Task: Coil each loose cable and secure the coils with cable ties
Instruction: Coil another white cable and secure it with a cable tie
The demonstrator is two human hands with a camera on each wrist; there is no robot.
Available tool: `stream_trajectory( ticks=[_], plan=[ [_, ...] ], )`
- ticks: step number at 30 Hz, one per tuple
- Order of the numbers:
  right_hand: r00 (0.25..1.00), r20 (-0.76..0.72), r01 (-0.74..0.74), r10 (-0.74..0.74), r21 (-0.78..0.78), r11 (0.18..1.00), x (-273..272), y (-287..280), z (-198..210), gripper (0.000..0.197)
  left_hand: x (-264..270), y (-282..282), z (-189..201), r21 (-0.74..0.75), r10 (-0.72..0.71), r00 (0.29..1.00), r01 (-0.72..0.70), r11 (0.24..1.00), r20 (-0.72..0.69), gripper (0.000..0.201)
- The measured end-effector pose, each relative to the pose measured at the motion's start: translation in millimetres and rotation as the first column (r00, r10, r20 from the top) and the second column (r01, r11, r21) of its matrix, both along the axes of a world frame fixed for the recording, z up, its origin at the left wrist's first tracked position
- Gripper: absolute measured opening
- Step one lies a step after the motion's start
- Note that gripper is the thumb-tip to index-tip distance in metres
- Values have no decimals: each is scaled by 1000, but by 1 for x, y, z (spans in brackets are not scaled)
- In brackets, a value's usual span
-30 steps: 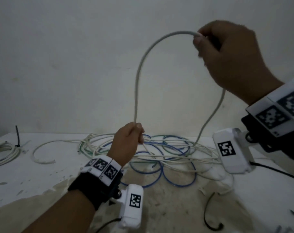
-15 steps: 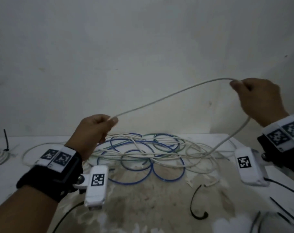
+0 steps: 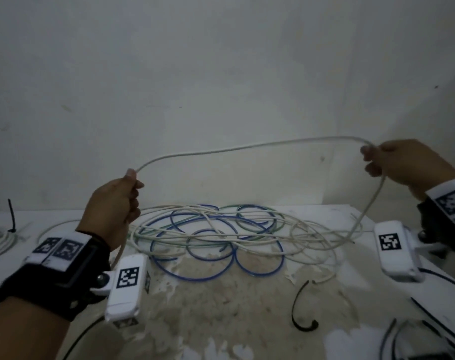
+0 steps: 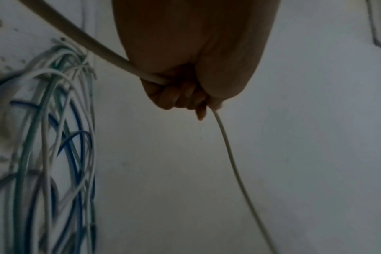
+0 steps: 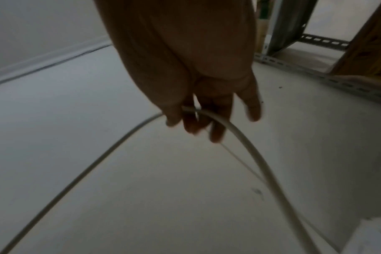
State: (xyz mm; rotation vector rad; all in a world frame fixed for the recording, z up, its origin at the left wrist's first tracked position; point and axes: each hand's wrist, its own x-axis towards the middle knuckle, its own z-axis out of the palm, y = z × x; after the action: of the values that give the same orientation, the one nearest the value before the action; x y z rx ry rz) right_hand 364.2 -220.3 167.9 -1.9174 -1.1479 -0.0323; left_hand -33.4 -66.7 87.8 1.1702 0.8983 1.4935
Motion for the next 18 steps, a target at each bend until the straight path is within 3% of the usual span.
stream_trajectory(
  ticks=[3, 5, 6, 8, 11, 14, 18],
  plan=[
    [973, 224, -14, -55, 296, 955, -33, -7, 19, 42, 18, 3, -7, 24, 38, 947, -32, 999, -320, 27],
    [900, 433, -101, -52, 322, 941, -66, -4, 32, 37, 31, 0, -5, 43, 74, 803, -61, 997, -591, 44],
    [863, 504, -153, -26, 310, 938, -82, -1, 36, 30, 38, -5, -1, 62, 78, 754, -49, 997, -652, 59],
    [789, 612, -265, 50, 266, 927, -105, 10, 36, 26, 56, -23, 9, 279, 194, 759, -16, 960, -621, 81],
    [726, 658, -413, 201, 184, 892, -136, 22, 19, 29, 82, -53, 25, 696, 400, 807, 19, 718, -435, 84],
    [721, 627, -496, 296, 170, 851, -156, 23, 5, 20, 97, -67, 40, 768, 358, 841, 101, 633, -406, 41],
    [781, 532, -453, 326, 126, 882, -139, 22, -13, 12, 88, -60, 41, 786, 411, 842, 25, 617, -349, 28]
  ],
)
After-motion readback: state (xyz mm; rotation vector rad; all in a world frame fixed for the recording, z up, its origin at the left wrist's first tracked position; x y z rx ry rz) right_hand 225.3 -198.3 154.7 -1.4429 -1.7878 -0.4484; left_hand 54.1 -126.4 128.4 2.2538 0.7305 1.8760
